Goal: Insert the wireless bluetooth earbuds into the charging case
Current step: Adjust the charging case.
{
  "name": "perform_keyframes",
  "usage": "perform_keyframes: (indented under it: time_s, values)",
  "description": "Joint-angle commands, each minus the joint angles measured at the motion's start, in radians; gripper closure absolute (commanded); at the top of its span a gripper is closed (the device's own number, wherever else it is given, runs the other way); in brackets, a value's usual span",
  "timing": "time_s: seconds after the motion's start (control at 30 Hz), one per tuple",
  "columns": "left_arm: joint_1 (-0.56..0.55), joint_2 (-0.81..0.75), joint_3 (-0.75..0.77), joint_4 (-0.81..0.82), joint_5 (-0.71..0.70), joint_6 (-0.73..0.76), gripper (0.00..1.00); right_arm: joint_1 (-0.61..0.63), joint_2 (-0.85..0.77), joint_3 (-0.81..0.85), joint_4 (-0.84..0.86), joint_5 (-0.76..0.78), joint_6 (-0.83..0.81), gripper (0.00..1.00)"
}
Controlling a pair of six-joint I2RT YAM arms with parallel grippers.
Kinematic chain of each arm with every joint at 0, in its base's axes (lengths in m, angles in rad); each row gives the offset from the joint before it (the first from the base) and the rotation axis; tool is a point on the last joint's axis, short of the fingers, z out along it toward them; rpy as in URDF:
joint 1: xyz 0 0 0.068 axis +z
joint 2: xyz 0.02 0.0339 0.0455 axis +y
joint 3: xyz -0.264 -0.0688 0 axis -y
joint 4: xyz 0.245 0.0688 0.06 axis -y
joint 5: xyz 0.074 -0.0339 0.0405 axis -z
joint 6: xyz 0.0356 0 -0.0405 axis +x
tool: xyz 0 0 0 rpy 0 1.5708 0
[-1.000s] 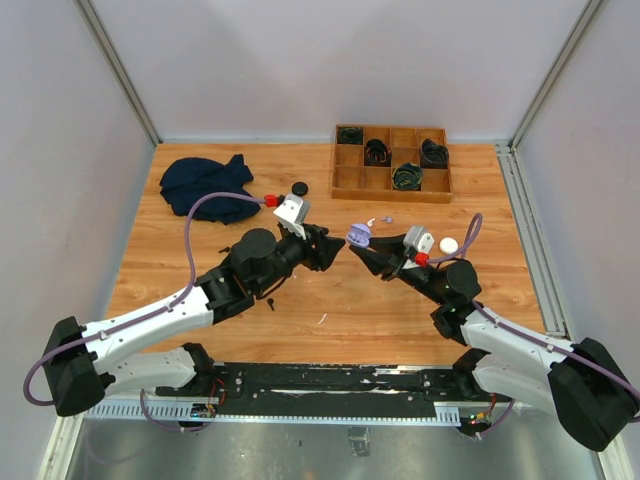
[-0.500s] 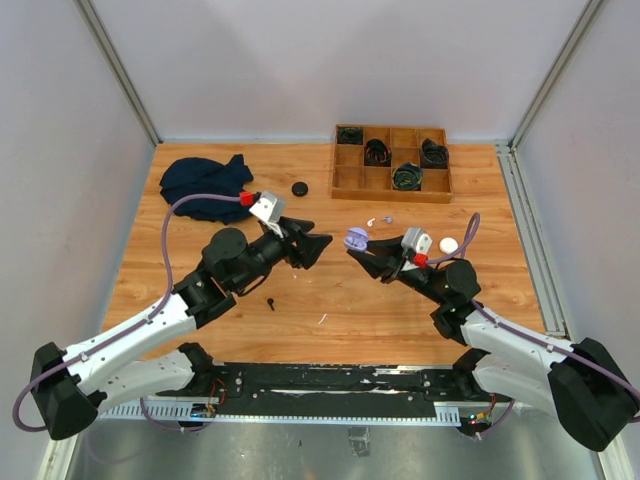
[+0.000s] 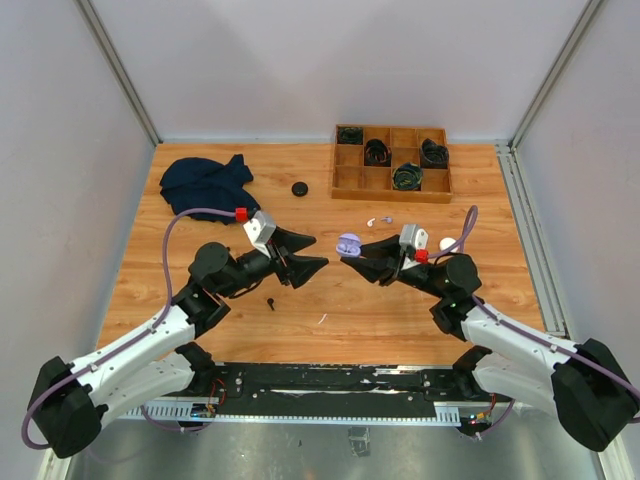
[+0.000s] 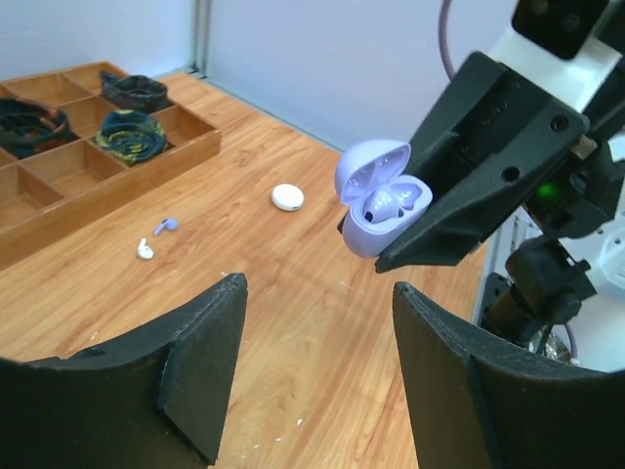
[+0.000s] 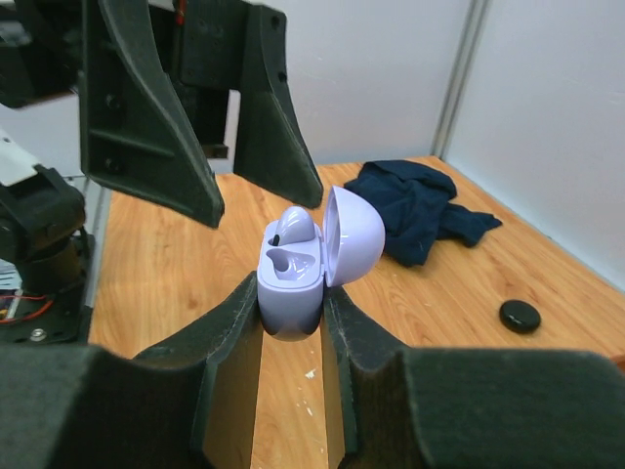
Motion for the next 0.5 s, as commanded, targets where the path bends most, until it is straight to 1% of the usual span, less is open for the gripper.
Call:
perform_keyframes:
  time_s: [0.0,0.27,0.47]
  values:
    - [0.015,-0.001,-0.039,0.201,0.126,0.012,0.33,0.020,-0.013,0.065,0.013,-0.114,0.055,0.98]
    - [0.015,0.049,-0.055,0.317,0.237,-0.014,0.35,0.021,0.009,0.112,0.013,-0.205,0.096,0.98]
    - [0.015,0.062,-0.073,0.374,0.254,-0.040,0.39,0.021,0.043,0.124,0.083,-0.243,0.146,0.98]
